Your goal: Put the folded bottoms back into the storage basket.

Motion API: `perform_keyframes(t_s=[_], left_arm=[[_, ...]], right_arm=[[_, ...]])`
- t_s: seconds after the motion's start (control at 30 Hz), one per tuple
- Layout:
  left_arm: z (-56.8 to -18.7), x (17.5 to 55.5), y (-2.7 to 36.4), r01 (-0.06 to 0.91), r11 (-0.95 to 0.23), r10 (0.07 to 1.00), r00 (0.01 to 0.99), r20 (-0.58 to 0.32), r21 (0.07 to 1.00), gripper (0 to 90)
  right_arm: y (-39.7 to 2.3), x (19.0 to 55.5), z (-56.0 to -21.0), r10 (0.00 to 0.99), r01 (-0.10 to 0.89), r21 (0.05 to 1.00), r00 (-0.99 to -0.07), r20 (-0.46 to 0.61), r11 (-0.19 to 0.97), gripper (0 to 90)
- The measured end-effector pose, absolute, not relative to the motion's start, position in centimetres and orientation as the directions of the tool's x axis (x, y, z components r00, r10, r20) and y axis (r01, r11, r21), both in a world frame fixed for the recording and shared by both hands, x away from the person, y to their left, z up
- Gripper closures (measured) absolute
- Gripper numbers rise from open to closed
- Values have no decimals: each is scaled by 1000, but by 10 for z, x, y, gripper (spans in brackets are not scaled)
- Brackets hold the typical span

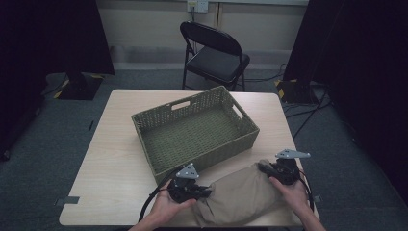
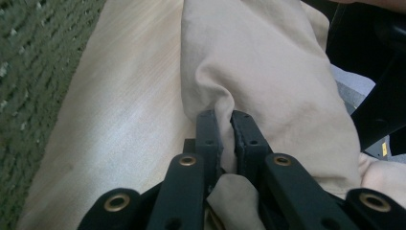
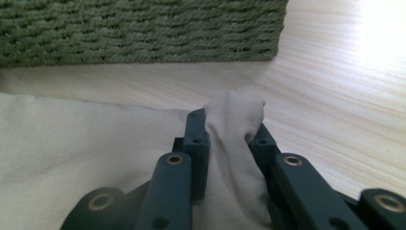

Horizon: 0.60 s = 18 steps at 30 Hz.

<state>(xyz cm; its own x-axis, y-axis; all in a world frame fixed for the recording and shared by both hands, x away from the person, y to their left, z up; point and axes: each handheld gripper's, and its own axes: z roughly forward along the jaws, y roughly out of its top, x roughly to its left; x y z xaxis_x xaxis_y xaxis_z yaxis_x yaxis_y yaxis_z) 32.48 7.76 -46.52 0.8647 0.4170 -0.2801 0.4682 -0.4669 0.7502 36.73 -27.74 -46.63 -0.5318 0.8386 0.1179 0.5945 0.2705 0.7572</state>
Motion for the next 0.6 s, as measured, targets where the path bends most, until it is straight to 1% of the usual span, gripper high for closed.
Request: perform_keyframes(t_s=[0.3, 0.6], left_arm=[[-461, 321, 79, 454, -440, 424, 865, -267, 774, 830], [-453, 322, 81, 449, -413, 410, 869, -279, 793, 832]], right_arm=[[-281, 364, -458, 841, 576, 781, -527, 127, 243, 760], [-285, 362, -449, 842, 562, 800, -520, 143, 211, 764]])
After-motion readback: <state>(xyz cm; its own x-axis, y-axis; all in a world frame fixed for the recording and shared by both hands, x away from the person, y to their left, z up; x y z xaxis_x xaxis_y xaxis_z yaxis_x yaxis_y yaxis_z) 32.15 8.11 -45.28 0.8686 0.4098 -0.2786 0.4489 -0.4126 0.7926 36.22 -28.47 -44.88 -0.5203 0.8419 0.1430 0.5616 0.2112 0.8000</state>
